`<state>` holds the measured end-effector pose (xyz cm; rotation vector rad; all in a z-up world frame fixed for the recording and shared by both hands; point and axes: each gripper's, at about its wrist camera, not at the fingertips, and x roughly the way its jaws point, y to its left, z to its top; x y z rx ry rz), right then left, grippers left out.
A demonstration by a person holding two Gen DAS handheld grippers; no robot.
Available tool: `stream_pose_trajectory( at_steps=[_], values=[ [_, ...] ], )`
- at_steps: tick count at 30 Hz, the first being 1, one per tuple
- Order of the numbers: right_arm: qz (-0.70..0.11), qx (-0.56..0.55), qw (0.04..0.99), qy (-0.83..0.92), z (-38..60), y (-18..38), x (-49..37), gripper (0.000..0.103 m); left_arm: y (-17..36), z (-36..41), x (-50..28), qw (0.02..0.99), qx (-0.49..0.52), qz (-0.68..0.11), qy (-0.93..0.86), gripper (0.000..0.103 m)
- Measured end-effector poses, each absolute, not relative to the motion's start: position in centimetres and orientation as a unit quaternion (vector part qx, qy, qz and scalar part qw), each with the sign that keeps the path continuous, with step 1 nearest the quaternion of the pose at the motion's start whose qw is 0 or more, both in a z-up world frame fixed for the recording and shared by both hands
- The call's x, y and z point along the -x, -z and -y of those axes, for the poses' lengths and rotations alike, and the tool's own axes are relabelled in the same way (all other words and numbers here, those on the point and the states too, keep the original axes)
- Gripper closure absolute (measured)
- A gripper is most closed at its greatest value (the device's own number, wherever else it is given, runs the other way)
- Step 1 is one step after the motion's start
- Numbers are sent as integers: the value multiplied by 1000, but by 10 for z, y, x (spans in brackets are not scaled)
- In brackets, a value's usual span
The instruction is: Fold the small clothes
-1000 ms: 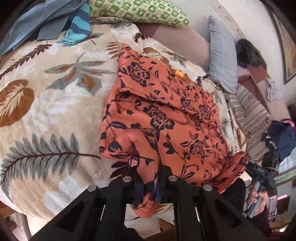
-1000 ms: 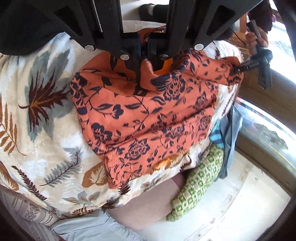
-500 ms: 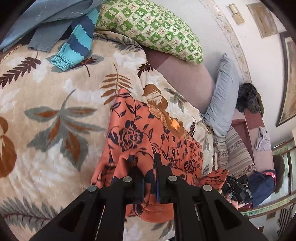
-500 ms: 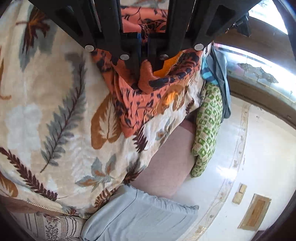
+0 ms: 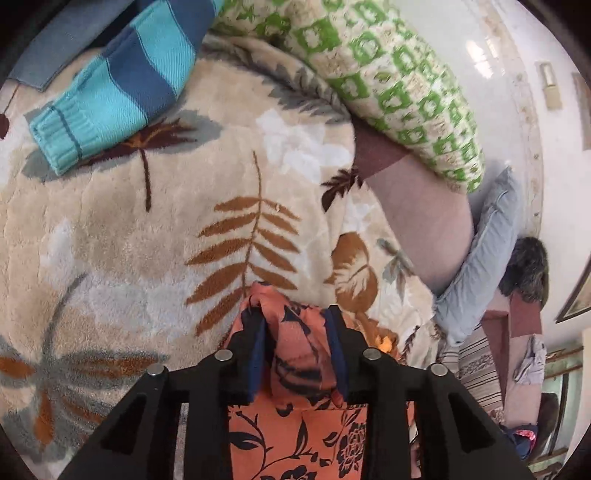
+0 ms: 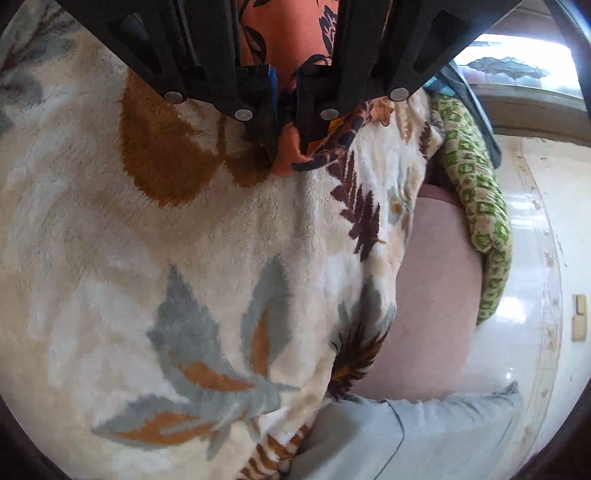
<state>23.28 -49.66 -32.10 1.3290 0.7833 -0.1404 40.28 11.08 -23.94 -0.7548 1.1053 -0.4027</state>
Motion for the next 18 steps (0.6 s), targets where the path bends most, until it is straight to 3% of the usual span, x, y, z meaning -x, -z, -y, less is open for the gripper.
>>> stream_pose_trajectory(
  at_steps=[1,2,3,5,12,15,18],
  values=[
    [-345,-601,719,62,500,320,-224,89,230,-122,-396,783,359,-475,178,48],
    [-337,-600,723,63,503,317,-216,77,220,-135,-388,799,374,-441,162,29],
    [-330,-599,726,65,505,313,-207,61,212,-147,-377,809,396,-410,142,23],
    [-318,-584,742,81,499,299,-192,47,202,-159,-352,812,423,-381,126,23],
    [-349,-395,844,99,412,219,-187,47,227,-102,-267,819,400,-390,126,23],
    [-367,-327,860,135,384,208,-186,47,241,-69,-263,813,371,-427,139,23],
    [-401,-311,852,125,362,215,-193,47,237,-46,-263,851,296,-414,130,23]
  ],
)
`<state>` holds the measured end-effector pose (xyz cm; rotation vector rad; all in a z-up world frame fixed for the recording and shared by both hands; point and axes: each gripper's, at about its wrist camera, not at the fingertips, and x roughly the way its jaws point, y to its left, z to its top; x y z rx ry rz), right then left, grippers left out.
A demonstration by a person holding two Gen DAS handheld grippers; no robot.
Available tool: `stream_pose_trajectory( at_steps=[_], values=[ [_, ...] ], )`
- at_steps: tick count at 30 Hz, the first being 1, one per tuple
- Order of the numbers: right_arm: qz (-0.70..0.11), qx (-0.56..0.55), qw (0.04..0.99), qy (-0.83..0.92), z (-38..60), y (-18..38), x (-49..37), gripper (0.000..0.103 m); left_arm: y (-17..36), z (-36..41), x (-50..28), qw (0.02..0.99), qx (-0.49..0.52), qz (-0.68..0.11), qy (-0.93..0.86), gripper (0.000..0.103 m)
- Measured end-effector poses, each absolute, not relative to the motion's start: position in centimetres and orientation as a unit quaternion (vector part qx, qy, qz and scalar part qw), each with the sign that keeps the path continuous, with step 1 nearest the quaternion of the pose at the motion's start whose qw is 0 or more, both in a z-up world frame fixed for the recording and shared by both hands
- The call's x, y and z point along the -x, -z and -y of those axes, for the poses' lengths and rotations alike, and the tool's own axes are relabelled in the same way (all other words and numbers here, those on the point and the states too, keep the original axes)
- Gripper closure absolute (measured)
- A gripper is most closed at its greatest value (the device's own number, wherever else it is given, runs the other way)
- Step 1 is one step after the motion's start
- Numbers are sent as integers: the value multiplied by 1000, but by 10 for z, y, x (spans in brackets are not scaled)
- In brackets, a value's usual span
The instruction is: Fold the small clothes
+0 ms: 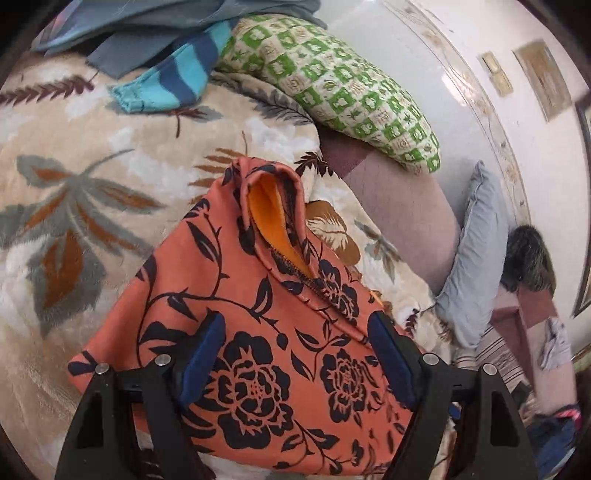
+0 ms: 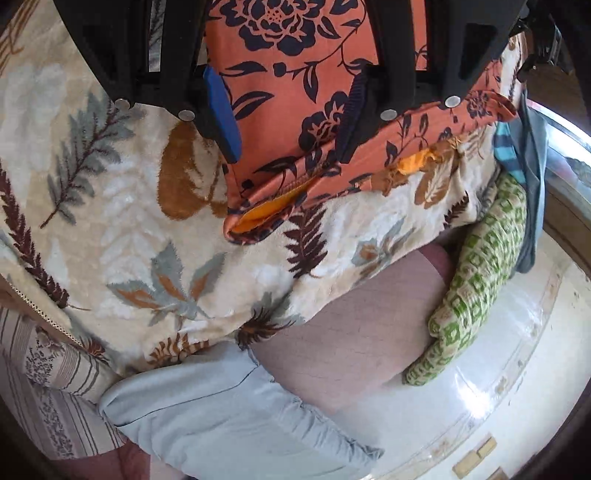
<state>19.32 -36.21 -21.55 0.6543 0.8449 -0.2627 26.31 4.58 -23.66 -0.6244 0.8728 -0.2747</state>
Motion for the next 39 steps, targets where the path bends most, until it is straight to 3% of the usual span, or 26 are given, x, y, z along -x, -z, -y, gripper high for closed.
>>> stream_pose_trajectory(
  at_steps=[11,15,21,26,39],
  values=[
    [-503,-212,837,34,228,254,-248,46,244,-16,-278,862,161,-456,149,23],
    [-522,-170,834,53,228,253,-298,44,249,-9,-281,858,122,-473,157,23],
    [-524,-224,816,100,254,243,-357,44,247,-11,-282,853,104,-482,173,23],
    [-476,-241,841,93,246,209,-346,44,233,-27,-273,863,106,-465,165,23],
    [-527,-155,836,-9,148,189,-283,44,232,-46,-258,871,74,-468,125,23]
  ],
)
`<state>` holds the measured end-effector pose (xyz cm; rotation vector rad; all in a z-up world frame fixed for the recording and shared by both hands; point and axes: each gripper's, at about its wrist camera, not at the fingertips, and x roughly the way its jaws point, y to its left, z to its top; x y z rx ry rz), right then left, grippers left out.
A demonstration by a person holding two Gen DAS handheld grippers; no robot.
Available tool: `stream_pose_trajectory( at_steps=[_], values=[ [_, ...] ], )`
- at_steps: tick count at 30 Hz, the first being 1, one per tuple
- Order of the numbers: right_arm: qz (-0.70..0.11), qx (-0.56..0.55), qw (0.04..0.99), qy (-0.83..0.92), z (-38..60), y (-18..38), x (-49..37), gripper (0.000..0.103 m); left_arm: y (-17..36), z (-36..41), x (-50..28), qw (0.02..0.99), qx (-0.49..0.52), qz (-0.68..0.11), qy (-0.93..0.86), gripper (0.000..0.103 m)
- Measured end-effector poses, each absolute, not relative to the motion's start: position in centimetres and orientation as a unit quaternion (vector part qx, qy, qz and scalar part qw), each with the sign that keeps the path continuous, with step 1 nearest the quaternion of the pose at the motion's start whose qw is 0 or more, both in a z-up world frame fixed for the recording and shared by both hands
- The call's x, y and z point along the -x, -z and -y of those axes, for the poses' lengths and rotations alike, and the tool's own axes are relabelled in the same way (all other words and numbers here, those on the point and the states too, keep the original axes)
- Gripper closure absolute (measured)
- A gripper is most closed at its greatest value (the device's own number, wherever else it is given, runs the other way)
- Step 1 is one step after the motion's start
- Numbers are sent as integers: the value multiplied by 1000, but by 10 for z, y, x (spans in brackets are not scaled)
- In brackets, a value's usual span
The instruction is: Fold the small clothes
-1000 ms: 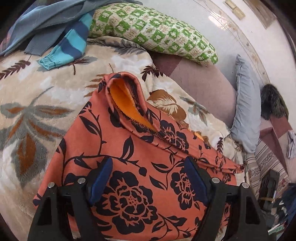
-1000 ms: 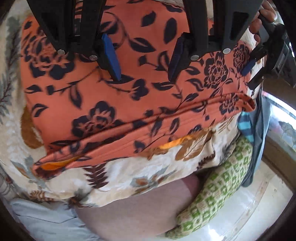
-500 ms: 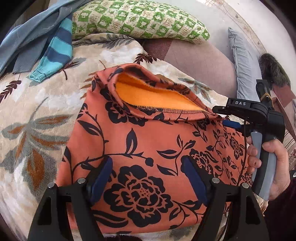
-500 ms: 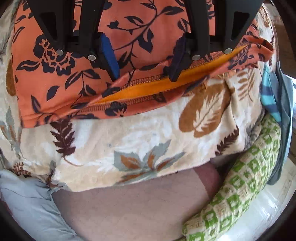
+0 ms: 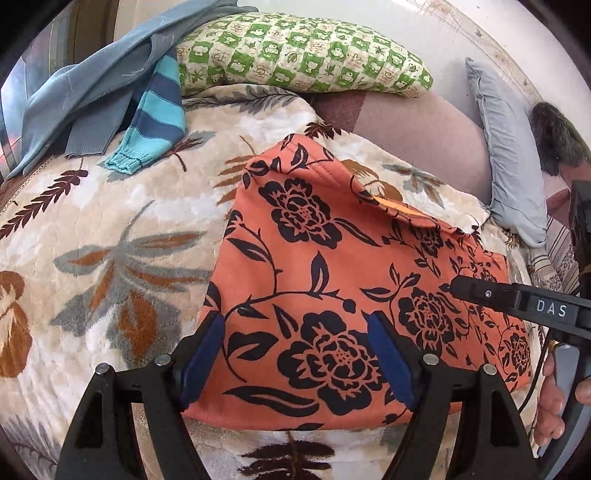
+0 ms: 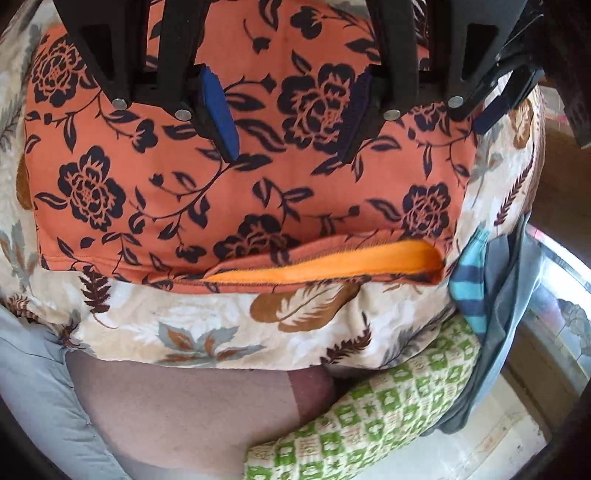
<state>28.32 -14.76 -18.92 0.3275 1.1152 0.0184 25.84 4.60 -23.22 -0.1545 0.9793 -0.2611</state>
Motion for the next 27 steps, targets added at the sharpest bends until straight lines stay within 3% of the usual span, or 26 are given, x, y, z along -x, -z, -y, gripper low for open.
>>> stream_pose_trajectory(
  at_steps=[11,27],
  values=[
    [-587,-113,801,-41,101,230,-311,46,245,-41,-268,862,51,-490,116,23],
    [-557,-103,824,21,116,221,-398,44,251,-30,-271,862,14,-495,108,17]
  ],
)
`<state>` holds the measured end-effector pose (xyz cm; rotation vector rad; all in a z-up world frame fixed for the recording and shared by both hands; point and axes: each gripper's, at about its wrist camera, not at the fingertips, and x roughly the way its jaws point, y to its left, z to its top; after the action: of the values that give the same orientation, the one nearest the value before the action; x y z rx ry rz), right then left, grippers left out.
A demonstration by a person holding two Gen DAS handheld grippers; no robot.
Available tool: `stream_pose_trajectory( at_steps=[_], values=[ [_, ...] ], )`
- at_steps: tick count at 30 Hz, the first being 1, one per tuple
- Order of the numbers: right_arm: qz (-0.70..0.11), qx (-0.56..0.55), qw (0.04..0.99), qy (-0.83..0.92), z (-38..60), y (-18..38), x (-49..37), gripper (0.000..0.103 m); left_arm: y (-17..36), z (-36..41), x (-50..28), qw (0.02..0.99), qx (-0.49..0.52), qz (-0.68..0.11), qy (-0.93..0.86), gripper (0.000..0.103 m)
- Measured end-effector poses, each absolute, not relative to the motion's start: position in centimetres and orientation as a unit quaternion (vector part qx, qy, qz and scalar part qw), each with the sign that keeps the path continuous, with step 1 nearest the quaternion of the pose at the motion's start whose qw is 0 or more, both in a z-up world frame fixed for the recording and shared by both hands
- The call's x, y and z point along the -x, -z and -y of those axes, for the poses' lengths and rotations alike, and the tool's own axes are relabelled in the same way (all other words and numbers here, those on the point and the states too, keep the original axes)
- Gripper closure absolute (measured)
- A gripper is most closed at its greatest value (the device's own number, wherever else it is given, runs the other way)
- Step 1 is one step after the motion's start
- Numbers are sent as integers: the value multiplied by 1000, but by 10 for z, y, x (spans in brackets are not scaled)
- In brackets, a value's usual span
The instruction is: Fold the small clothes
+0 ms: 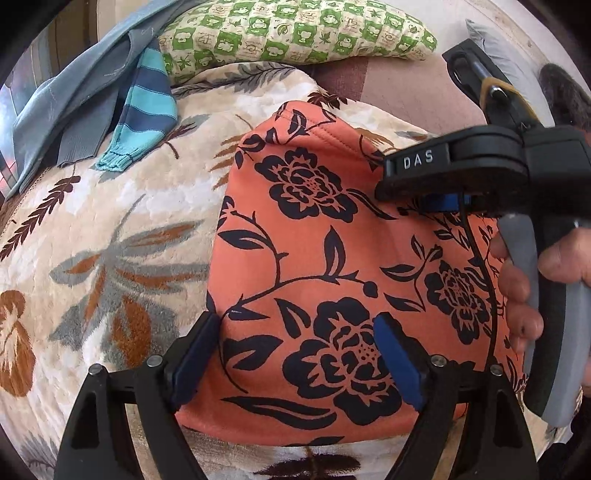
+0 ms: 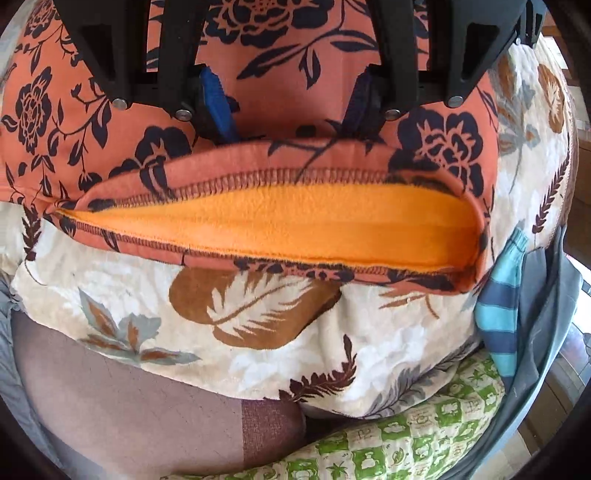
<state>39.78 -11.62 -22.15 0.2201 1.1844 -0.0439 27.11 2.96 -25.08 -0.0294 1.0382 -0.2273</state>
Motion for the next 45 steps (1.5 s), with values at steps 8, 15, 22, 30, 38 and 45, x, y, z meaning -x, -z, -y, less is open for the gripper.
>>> stream_pose_trajectory(
  at_steps=[8,15,22,30,38,45],
  values=[
    [-506,-153,847,49,132,190,-390,44,249,-46,-271,861,40,-496,107,17],
    [-484,-145,863,8,118,163,-359,44,241,-58,-272,870,63,-479,96,17],
    [-487,-148,861,-14,118,158,-333,44,240,-61,-275,876,54,-472,78,17],
    [-474,-168,864,-29,140,154,-313,44,241,-86,-284,883,68,-464,27,17],
    [-460,-219,860,-9,203,164,-292,44,244,-105,-291,885,84,-458,-29,17],
    [-485,-216,846,-50,185,188,-313,43,247,-77,-294,886,54,-459,-27,17]
  ],
)
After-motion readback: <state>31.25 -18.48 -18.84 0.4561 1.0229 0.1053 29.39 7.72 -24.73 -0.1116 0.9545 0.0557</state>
